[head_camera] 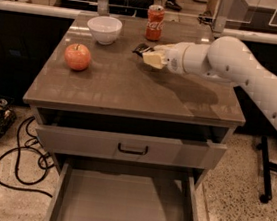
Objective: Place rxbar chocolate into middle drawer
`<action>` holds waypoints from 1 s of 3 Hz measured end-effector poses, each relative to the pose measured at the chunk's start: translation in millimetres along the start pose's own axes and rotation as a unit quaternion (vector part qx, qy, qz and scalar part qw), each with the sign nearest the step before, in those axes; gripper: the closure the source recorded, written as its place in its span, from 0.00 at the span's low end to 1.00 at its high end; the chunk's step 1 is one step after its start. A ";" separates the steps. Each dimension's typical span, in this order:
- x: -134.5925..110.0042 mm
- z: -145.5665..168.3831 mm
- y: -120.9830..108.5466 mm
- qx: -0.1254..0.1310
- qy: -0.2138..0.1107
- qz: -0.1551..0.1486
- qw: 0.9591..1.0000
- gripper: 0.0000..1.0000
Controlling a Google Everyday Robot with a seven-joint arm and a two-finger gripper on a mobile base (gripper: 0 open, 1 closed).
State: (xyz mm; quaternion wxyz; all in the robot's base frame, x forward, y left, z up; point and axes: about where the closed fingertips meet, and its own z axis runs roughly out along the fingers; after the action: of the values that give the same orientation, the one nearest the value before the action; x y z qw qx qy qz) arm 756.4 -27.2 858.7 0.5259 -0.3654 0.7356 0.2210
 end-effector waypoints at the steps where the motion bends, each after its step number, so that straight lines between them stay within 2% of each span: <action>1: -24.7 -40.4 12.3 -0.005 -0.013 -0.029 0.999 1.00; 2: -31.8 -81.1 27.4 -0.005 -0.011 -0.051 0.999 1.00; 3: -20.2 -123.6 41.9 0.002 0.011 -0.065 0.998 1.00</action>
Offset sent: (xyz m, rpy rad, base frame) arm -0.1158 -0.0625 0.0769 -0.0909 -0.1094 0.0539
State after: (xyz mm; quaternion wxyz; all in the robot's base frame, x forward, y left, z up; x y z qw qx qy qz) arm 652.1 -82.1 918.3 0.5318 -0.4138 0.7164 0.1809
